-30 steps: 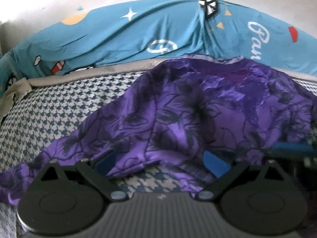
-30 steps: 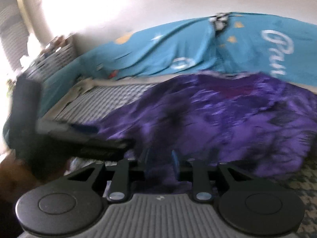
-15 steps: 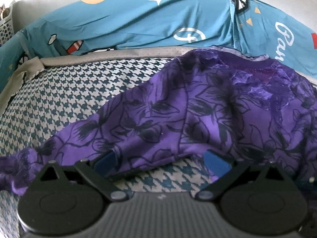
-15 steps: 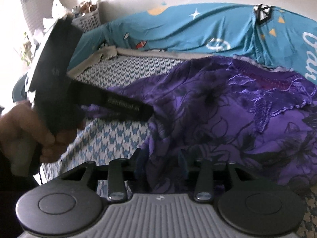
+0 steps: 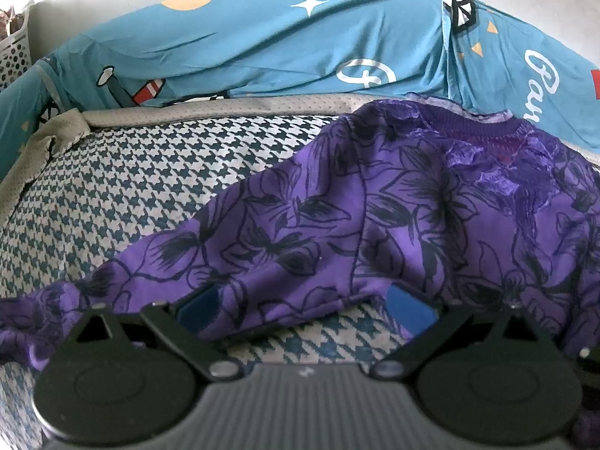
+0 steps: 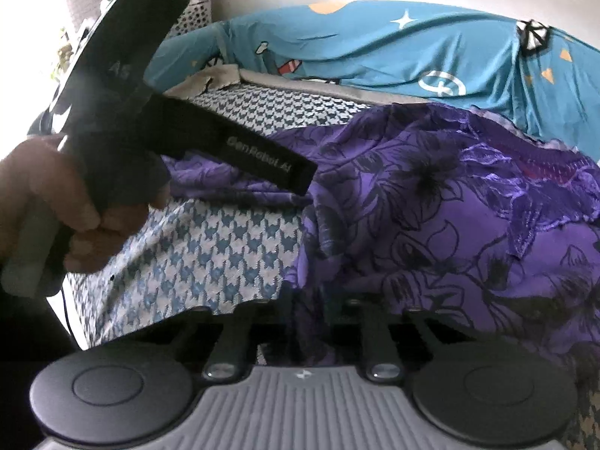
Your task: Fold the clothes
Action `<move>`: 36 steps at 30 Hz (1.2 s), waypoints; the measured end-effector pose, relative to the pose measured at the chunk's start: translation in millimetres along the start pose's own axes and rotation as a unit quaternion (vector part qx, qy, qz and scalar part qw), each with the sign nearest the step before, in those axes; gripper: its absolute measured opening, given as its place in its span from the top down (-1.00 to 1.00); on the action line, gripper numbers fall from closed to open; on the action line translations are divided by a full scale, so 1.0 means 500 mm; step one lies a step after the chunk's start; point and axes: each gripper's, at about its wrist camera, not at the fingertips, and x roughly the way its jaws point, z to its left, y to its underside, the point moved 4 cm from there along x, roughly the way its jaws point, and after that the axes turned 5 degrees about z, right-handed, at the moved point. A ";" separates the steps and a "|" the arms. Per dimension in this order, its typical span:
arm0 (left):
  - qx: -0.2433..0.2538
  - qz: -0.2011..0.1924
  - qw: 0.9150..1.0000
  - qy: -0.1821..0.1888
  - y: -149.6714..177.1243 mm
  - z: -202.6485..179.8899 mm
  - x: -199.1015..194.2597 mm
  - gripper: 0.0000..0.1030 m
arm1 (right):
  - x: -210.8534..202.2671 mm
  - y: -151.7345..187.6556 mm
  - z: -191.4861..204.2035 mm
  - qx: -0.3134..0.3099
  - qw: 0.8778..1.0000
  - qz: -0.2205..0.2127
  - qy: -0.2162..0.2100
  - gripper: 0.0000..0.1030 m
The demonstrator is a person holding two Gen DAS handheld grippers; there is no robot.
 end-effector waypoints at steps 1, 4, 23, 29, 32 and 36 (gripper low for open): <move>-0.001 -0.001 1.000 0.001 -0.001 0.002 -0.001 -0.94 | -0.003 -0.003 0.003 0.000 1.000 -0.005 -0.002 0.78; -0.003 -0.009 1.000 0.000 -0.009 0.011 -0.013 -0.94 | -0.023 -0.021 0.012 0.013 0.999 -0.037 -0.020 0.80; -0.048 -0.070 0.996 -0.017 -0.058 0.090 -0.089 -0.95 | -0.042 -0.069 0.064 0.056 0.988 -0.095 -0.106 0.34; -0.010 -0.067 0.998 0.012 -0.036 0.038 -0.100 -0.95 | -0.094 -0.033 0.027 0.081 0.991 -0.100 -0.041 0.34; 0.005 -0.063 0.998 0.025 -0.019 0.014 -0.104 -0.95 | -0.120 0.002 0.002 0.101 0.990 -0.096 0.002 0.34; 0.008 -0.053 0.998 0.035 0.008 -0.002 -0.106 -0.95 | -0.158 0.050 -0.021 0.130 0.986 -0.096 0.031 0.24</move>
